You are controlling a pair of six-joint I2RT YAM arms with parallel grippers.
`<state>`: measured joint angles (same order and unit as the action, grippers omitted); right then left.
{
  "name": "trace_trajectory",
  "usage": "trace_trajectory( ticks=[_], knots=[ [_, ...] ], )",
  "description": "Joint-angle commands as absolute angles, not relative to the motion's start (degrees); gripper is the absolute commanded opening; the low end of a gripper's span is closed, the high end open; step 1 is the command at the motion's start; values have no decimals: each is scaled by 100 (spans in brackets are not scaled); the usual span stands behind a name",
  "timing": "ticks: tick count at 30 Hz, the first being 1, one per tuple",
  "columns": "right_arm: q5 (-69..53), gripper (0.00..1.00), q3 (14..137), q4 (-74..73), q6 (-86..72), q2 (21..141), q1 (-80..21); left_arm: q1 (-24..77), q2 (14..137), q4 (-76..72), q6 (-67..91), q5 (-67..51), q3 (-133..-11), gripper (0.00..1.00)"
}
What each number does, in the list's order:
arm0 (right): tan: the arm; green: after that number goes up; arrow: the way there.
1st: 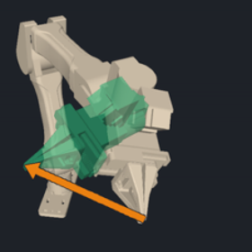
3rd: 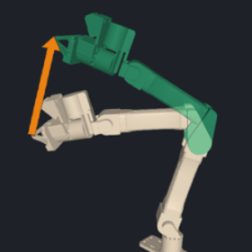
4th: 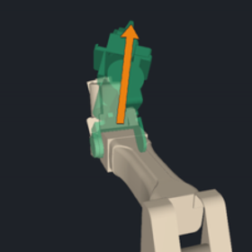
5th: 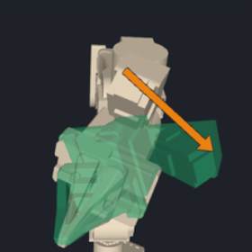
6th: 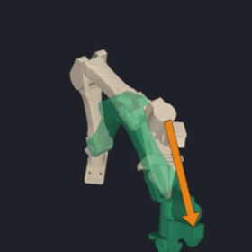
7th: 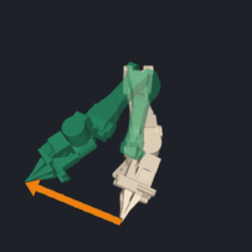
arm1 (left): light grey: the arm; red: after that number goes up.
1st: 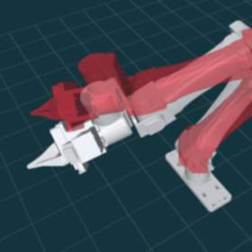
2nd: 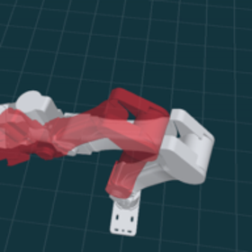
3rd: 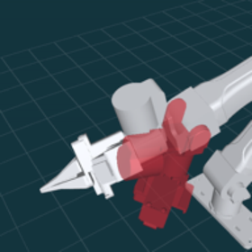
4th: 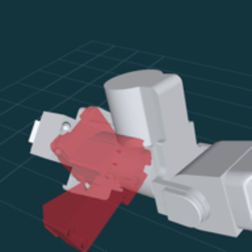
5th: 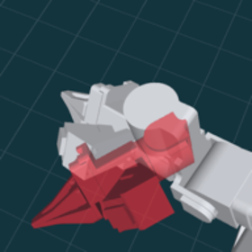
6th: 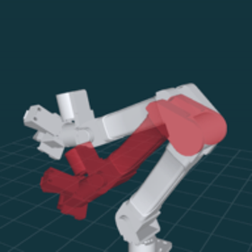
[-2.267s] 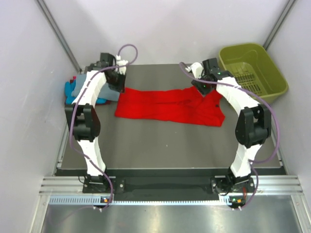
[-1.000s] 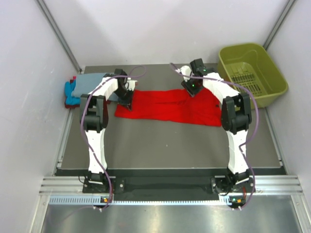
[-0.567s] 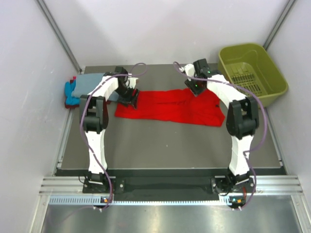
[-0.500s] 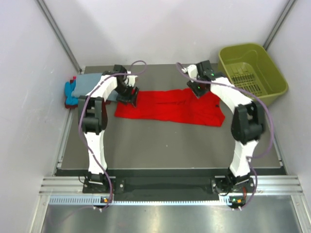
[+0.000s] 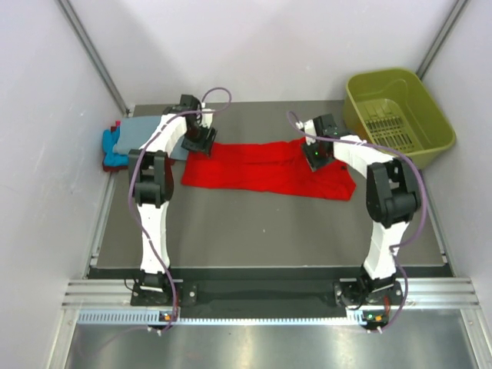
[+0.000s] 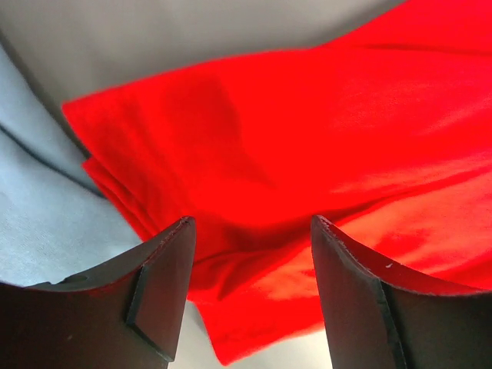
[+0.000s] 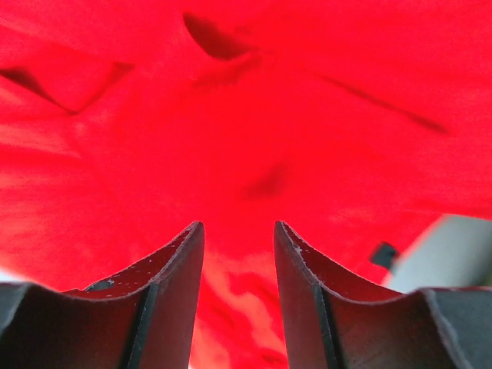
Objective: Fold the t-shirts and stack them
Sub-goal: Fold the tshirt
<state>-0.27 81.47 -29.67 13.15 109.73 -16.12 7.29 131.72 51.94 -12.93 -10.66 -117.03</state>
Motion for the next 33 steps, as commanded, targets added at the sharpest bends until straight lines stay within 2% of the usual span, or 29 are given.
trace_trajectory(
  ticks=[1,8,20,27,33],
  knots=[
    [-114,43,8621,-2953,1186,11241,-1486,572,13106,5177,-1222,-660,-11831,66],
    [-18,43,8666,-2848,1257,11496,-1371,273,12481,4878,-1380,-308,-10996,68],
    [-26,43,8850,-2848,1230,11918,-1292,246,12313,5343,-1555,-360,-10776,69],
    [-18,43,8903,-2839,1222,11909,-1187,220,11971,4993,-1214,-694,-11099,69],
    [-26,43,8842,-2804,1222,11892,-1160,202,11997,4685,-1441,-133,-11662,72]
  ],
)
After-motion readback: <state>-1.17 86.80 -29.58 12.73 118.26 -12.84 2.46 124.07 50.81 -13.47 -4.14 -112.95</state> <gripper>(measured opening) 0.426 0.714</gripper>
